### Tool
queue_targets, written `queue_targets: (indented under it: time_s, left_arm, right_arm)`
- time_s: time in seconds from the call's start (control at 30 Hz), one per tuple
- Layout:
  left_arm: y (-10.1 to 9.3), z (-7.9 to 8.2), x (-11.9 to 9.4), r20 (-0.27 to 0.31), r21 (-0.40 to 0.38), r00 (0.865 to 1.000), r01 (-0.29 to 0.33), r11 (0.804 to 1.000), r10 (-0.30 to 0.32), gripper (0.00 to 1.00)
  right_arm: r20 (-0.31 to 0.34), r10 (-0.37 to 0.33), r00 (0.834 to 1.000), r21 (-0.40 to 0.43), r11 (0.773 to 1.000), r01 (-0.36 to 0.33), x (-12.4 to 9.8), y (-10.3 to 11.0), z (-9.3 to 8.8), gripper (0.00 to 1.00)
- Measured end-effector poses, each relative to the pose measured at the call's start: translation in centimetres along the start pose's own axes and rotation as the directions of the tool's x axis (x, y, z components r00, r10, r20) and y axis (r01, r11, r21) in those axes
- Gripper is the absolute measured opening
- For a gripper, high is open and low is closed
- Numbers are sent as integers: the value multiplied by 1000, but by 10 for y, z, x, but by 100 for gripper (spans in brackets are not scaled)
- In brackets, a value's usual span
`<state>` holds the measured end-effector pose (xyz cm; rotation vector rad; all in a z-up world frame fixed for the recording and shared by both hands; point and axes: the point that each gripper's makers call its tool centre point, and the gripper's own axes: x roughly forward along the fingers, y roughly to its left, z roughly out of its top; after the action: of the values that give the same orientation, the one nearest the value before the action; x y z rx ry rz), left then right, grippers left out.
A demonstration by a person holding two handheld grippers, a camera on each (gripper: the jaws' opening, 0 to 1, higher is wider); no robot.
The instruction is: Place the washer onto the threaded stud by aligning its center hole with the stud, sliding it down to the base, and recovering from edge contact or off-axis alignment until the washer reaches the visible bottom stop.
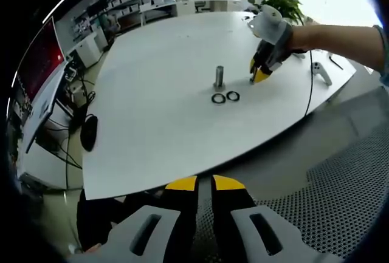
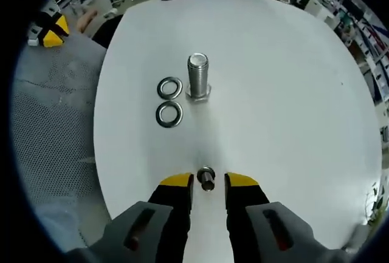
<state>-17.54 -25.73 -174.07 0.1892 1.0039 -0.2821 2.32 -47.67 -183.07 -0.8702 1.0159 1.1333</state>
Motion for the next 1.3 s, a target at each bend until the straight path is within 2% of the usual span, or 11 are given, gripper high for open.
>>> queue_targets:
  time_s: [0.33, 0.53, 0.63, 0.77, 0.9, 1.0, 1.3]
  left_arm:
    - [0, 0, 0, 2, 2, 1000, 0, 1000, 0, 6]
    - [0, 1, 0, 4, 7, 1000, 2, 1000, -2, 6]
    - [-1, 1, 0, 5, 7, 1000, 2, 1000, -2, 6]
    - [-1, 1, 0, 6, 6, 1000, 2, 1000, -2, 6]
    - [-1, 0, 0, 5, 7, 1000, 2, 1000, -2, 6]
    - [0, 0, 0, 3, 7, 1000, 3, 1000, -3, 6]
    - [-1, 1, 0, 5, 9, 1000, 5, 1000, -5, 6]
  right_arm:
    - [-2, -29, 1000, 68, 997, 29, -11, -11, -31, 23]
    - [-9, -56, 998, 123, 991, 57, -17, -29, -43, 23]
    - [-8, -38, 999, 156, 987, 39, -18, -34, -45, 22]
    - [-37, -41, 998, 129, 991, 45, -17, -41, -43, 22]
    - [-52, -6, 999, 90, 996, 11, -10, -43, -40, 20]
    - [-113, -10, 994, 18, 1000, 12, -3, -48, -46, 20]
    - [-149, 10, 989, 7, 1000, -9, 14, -54, -45, 20]
